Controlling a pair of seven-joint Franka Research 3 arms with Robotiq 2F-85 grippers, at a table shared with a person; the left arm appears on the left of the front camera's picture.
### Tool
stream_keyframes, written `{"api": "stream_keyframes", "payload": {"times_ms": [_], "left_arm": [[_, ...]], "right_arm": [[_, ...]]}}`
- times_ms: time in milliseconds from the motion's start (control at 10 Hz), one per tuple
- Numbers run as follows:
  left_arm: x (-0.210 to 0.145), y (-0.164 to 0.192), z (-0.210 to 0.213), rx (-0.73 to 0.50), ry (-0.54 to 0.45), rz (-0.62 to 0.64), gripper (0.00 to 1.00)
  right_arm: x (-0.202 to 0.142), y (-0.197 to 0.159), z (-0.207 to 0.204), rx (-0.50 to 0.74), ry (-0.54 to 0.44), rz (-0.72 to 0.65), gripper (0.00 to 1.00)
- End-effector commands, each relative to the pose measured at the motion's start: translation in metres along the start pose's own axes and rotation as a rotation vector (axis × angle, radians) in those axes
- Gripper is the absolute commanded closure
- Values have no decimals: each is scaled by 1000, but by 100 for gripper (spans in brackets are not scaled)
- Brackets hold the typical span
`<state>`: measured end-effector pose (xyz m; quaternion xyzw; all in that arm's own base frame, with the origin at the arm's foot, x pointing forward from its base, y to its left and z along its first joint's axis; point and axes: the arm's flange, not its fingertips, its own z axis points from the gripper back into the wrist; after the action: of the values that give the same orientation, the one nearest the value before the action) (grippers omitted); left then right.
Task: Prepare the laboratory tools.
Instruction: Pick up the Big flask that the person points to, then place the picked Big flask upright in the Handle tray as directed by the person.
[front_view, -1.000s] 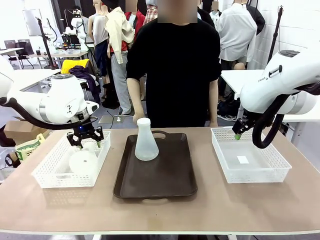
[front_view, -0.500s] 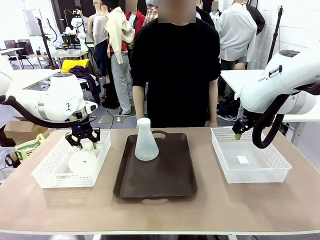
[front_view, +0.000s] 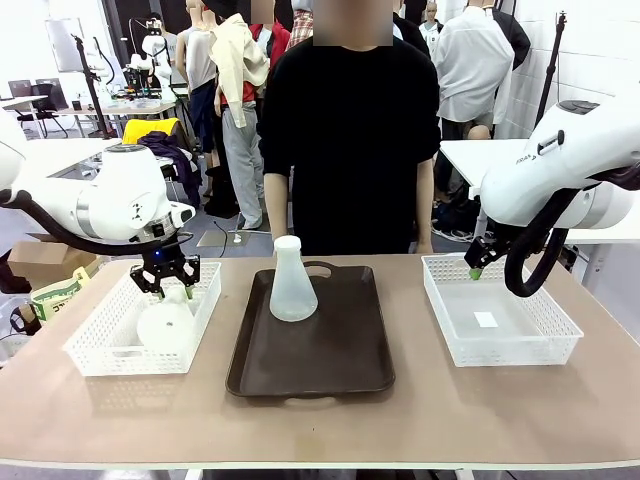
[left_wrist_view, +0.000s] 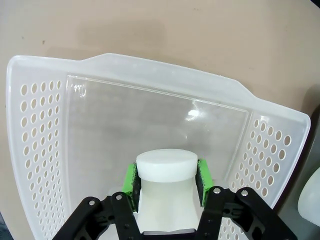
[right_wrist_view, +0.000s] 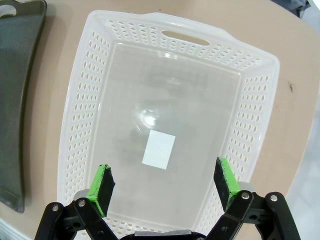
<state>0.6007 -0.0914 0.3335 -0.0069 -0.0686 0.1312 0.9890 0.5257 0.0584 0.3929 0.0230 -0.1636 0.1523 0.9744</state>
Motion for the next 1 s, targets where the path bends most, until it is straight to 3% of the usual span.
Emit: {"api": "stream_keyframes", "payload": {"times_ms": [0,900], "left_arm": [[0,0,-1,-1,-15,0,100],[0,0,-1,-1,-15,0,100]], "right_arm": [[-1,-1,0,-2,6,1,0],[-1,-1,0,-2,6,1,0]]}}
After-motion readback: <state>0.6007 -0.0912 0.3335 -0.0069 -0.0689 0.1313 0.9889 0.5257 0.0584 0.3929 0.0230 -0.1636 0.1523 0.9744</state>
